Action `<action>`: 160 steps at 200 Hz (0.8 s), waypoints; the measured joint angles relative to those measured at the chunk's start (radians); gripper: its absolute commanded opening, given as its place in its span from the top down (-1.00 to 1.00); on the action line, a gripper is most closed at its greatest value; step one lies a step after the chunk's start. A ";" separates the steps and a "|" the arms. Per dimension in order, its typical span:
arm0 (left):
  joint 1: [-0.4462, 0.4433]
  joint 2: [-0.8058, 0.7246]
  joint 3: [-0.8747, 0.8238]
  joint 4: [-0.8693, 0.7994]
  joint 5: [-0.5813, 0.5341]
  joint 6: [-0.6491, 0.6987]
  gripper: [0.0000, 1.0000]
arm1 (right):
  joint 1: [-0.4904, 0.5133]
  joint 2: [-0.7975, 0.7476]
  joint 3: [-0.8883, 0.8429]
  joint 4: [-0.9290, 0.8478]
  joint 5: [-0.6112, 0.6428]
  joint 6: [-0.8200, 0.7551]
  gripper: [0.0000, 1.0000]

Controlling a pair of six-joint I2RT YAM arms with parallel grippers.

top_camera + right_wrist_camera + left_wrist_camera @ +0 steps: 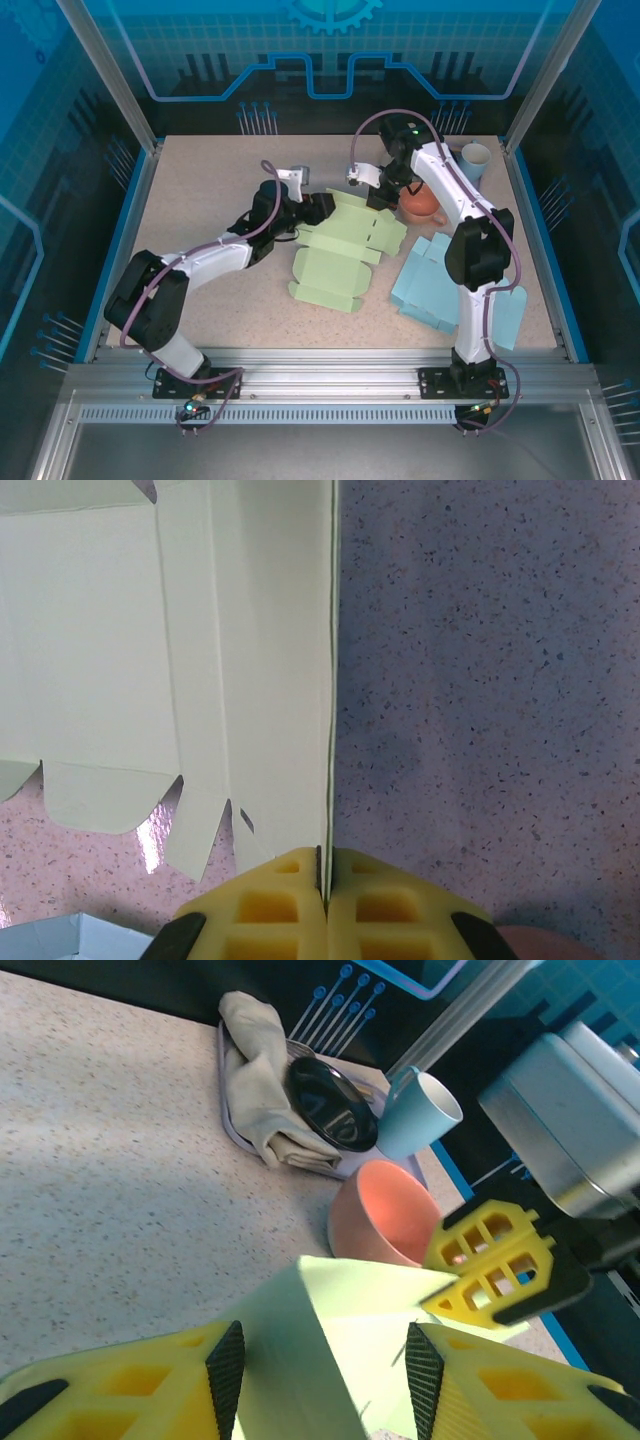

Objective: Fold the paper box

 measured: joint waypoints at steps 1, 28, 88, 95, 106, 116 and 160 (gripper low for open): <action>-0.002 0.000 0.000 0.000 0.001 0.000 0.01 | 0.000 0.000 0.000 0.000 0.000 0.000 1.00; -0.014 0.003 0.001 0.000 0.010 0.000 0.00 | 0.000 0.002 0.000 0.000 0.000 0.000 1.00; -0.014 0.013 -0.002 -0.061 -0.051 0.031 -0.09 | -0.001 0.004 -0.001 0.004 0.004 0.000 1.00; -0.008 0.013 -0.011 -0.064 -0.059 0.039 -0.10 | -0.001 0.004 -0.004 0.008 0.004 -0.001 1.00; 0.003 0.013 -0.034 -0.065 -0.064 0.052 -0.11 | -0.001 0.004 -0.007 0.010 0.004 -0.003 1.00; 0.021 0.013 -0.060 -0.067 -0.063 0.058 -0.14 | -0.001 0.004 -0.011 0.012 0.004 -0.004 1.00; 0.099 0.045 -0.120 -0.063 -0.033 0.064 -0.23 | -0.001 0.004 -0.013 0.016 0.008 -0.004 1.00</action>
